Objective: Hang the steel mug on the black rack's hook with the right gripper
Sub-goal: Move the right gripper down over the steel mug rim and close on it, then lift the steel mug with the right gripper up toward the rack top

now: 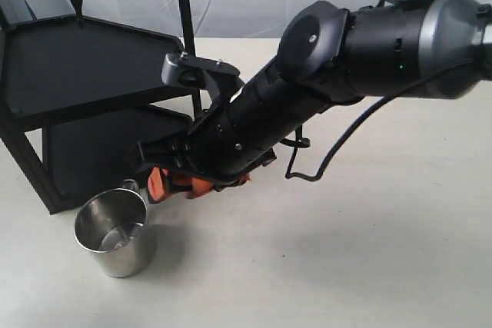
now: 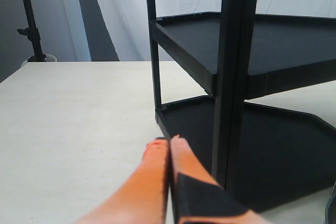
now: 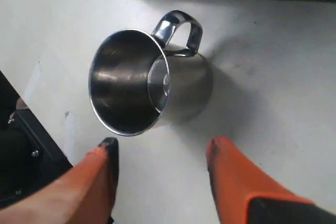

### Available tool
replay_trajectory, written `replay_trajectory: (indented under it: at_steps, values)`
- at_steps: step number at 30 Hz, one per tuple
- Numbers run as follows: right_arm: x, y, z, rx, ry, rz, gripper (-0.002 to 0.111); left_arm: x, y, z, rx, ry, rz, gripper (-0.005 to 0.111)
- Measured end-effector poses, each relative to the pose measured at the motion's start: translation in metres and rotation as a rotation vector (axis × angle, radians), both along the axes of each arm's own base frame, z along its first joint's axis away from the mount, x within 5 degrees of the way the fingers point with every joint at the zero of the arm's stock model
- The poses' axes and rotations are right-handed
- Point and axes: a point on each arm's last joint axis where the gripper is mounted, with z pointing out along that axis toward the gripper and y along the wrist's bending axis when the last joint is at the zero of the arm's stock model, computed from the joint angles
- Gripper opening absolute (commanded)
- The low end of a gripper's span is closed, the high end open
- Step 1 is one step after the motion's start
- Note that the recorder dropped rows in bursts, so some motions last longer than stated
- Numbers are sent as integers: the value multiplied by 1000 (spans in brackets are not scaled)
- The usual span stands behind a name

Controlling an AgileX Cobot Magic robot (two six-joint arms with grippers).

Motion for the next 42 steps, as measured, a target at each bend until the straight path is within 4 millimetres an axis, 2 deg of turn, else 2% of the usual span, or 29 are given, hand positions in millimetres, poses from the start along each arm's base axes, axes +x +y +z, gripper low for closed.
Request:
replay_trajectory:
  at_steps: [6, 11, 24, 42]
  values:
    - [3, 26, -3, 10, -19, 40, 54, 0, 0, 0, 0, 0, 0, 2]
    - [7, 39, -12, -51, -33, 55, 54, 0, 0, 0, 0, 0, 0, 2]
    - [10, 47, -42, -144, 6, 38, 54, 0, 0, 0, 0, 0, 0, 2]
    - [10, 53, -46, -142, -28, 17, 54, 0, 0, 0, 0, 0, 0, 2]
